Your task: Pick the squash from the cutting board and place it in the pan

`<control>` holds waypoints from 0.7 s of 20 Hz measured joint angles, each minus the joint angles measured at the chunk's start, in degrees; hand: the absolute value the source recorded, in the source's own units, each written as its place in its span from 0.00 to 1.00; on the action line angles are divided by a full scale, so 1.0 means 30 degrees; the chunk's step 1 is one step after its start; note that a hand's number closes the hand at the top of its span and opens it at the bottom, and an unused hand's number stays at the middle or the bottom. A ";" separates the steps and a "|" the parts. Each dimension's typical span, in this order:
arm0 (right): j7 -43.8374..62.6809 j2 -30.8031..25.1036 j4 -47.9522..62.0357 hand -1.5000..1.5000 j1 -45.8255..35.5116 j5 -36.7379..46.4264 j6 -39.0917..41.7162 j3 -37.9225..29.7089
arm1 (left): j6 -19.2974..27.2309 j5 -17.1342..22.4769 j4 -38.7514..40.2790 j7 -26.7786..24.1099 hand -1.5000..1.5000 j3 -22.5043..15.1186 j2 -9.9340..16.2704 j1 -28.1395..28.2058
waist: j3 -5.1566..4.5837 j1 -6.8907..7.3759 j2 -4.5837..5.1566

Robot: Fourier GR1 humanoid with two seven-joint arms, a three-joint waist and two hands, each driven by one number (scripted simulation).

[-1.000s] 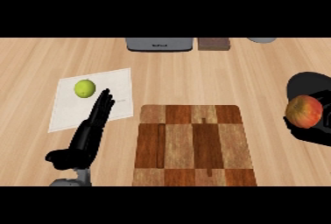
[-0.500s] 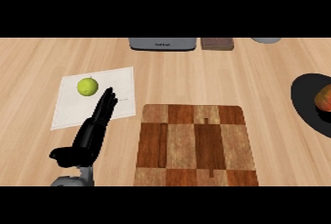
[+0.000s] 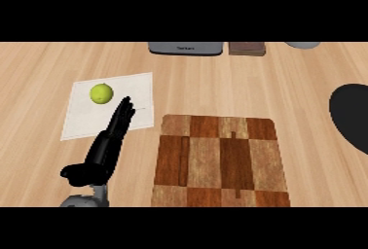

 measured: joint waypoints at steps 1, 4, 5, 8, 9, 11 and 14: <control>-0.0462 -0.0274 0.0726 1.00 -0.0251 -0.0073 -0.0096 -0.0162 | -0.0010 0.0003 0.0004 0.0050 0.50 -0.0018 -0.0033 -0.0121 | 0.0002 0.0028 0.0018; 0.0907 -0.1118 0.2861 0.00 -0.0647 0.0794 0.1197 0.0499 | -0.0239 0.0092 0.0071 0.0125 0.50 0.0028 0.0095 -0.0426 | -0.0004 0.0344 0.0170; 0.1349 -0.1393 0.3432 0.00 -0.0763 0.1307 0.1707 0.0966 | -0.0182 0.0009 0.0190 0.0057 0.50 -0.0136 0.0027 -0.0526 | -0.0006 0.0452 0.0233; 0.2038 -0.1836 0.4928 0.00 -0.1220 0.2052 0.3699 0.1770 | -0.0294 0.0082 0.0232 0.0100 0.50 -0.0060 0.0086 -0.0836 | 0.0022 0.0697 0.0314; 0.1980 -0.1899 0.5322 0.00 -0.1350 0.2027 0.4423 0.1801 | -0.0352 0.0122 0.0178 0.0053 0.50 -0.0052 0.0121 -0.0763 | 0.0038 0.0740 0.0312; 0.1957 -0.1816 0.5939 0.00 -0.1816 0.2052 0.5328 0.1896 | -0.0313 0.0097 0.0104 0.0180 0.50 -0.0080 0.0093 -0.0787 | 0.0060 0.0789 0.0305; 0.1446 -0.1632 0.6455 0.00 -0.2309 0.1808 0.5837 0.1679 | -0.0445 0.0181 0.0096 0.0064 0.50 0.0010 0.0209 -0.0687 | 0.0078 0.0779 0.0302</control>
